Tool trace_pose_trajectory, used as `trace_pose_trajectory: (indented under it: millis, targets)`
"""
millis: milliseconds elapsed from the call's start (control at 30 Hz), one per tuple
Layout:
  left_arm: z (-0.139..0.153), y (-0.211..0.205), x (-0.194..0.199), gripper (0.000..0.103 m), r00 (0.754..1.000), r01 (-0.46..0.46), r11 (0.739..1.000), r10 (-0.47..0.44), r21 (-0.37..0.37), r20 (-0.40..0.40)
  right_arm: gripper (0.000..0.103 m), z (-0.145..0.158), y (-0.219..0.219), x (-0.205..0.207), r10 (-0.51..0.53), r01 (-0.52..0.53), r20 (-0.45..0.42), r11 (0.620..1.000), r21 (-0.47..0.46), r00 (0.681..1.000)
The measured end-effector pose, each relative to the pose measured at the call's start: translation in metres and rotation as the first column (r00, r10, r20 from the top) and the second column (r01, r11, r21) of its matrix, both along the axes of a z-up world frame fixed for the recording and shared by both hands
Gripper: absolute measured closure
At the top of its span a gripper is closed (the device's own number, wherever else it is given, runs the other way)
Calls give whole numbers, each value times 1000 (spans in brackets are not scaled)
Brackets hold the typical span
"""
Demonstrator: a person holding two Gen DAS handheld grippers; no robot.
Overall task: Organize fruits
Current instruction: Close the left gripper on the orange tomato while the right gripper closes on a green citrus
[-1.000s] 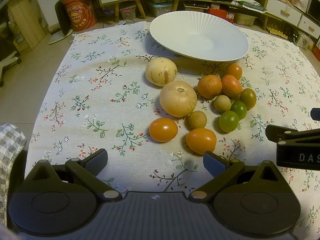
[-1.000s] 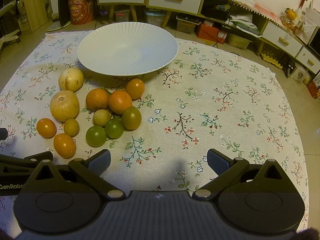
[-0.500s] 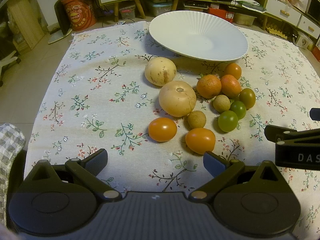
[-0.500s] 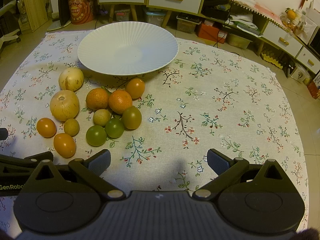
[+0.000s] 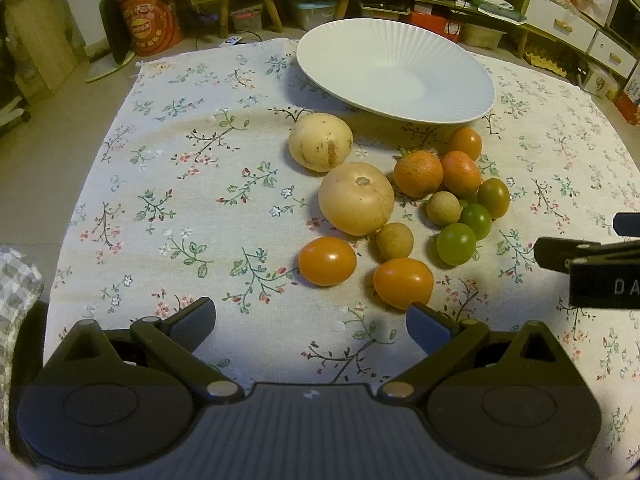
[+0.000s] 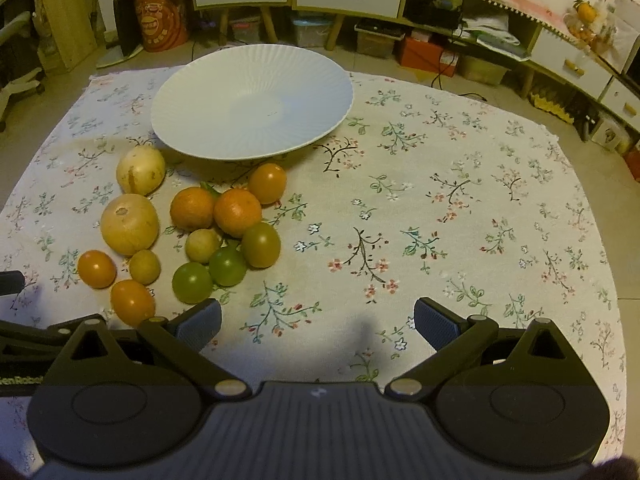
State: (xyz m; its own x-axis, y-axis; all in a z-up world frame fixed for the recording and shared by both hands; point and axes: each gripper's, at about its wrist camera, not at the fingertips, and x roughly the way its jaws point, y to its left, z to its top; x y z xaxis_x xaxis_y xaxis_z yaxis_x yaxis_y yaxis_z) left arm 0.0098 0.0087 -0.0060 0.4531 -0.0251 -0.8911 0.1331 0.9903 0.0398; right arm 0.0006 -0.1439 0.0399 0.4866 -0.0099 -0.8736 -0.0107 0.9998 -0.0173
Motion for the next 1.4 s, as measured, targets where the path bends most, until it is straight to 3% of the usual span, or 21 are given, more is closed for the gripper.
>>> trace_pose_trajectory:
  millis: [433, 567, 867, 1033, 1200, 1400]
  targets:
    - [4, 13, 21, 11, 993, 112, 993, -113, -31, -21, 11, -2, -31, 33, 5, 14, -91, 979, 202, 996]
    - [8, 14, 28, 15, 988, 156, 986, -157, -61, -7, 20, -6, -34, 39, 24, 12, -117, 956, 292, 993]
    - [3, 27, 36, 45, 990, 134, 964, -141, -231, -15, 44, -12, -44, 48, 7, 51, -124, 888, 457, 992]
    - [-5, 28, 39, 58, 990, 116, 965, -130, -233, -47, 56, -19, -38, 54, -1, 62, -129, 881, 469, 992]
    - [-12, 32, 42, 65, 993, 79, 964, -100, -253, -70, 73, -23, -39, 58, -15, 75, -129, 874, 481, 992]
    - [-18, 27, 45, 69, 993, 72, 966, -92, -247, -70, 75, -27, -42, 58, -36, 91, -124, 875, 475, 992]
